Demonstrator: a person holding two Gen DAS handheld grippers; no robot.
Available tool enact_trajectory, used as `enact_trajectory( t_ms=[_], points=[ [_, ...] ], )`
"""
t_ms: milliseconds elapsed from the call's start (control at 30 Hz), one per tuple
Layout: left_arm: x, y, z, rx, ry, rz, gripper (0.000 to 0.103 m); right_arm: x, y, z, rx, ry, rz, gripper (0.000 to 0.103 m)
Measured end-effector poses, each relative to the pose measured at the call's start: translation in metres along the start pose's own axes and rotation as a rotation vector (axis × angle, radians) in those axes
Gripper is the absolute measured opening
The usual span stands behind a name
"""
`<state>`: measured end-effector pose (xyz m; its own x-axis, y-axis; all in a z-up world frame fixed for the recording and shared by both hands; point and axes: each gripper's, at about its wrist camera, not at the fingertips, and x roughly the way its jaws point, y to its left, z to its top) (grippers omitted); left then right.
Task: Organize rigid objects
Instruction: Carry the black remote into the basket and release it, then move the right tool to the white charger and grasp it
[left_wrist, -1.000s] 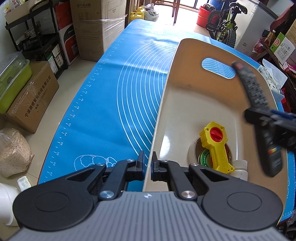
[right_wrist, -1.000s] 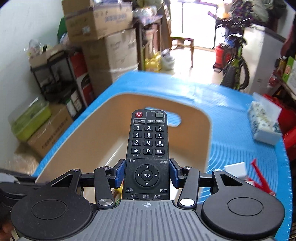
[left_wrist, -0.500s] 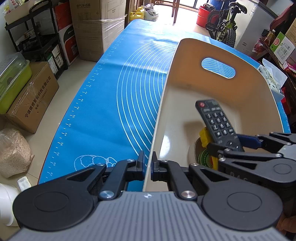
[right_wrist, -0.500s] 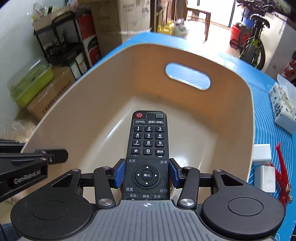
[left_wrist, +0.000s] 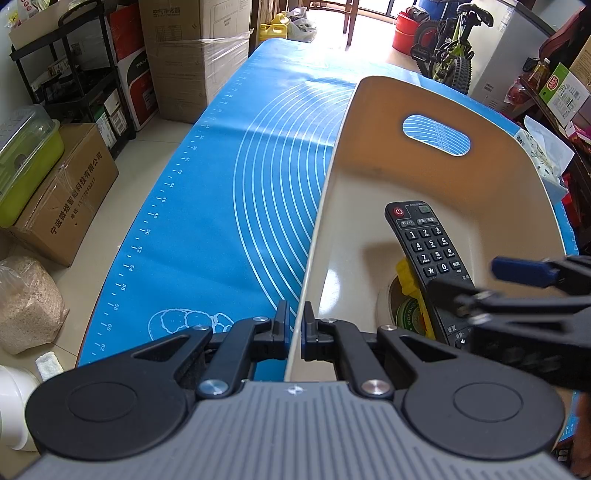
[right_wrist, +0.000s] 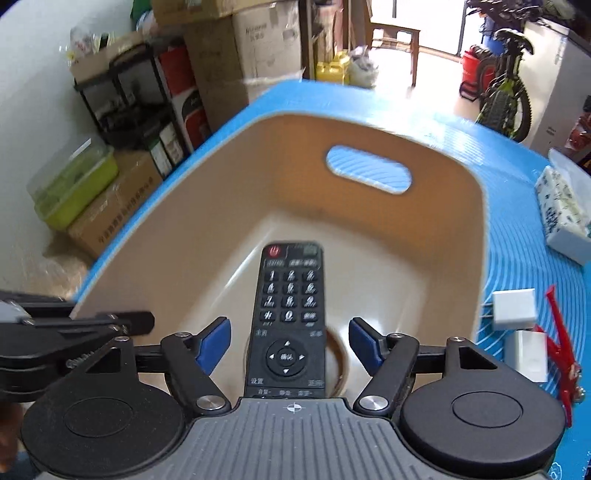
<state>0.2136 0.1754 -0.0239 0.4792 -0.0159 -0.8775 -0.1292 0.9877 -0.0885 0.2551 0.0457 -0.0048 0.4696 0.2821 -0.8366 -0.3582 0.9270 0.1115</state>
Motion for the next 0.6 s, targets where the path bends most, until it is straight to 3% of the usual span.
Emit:
enact_trajectory(
  t_ms=[333, 433, 600],
  points=[
    [0.0, 0.0, 0.0, 0.001, 0.0, 0.001, 0.007, -0.06, -0.048, 0.009, 0.08, -0.146, -0.044, 0.085],
    [0.0, 0.0, 0.0, 0.003, 0.0, 0.003, 0.007, -0.063, -0.071, 0.007, 0.098, -0.139, -0.093, 0.092],
    [-0.001, 0.0, 0.0, 0.003, 0.001, 0.004, 0.007, -0.055, -0.111, -0.005, 0.137, -0.114, -0.162, 0.092]
  ],
)
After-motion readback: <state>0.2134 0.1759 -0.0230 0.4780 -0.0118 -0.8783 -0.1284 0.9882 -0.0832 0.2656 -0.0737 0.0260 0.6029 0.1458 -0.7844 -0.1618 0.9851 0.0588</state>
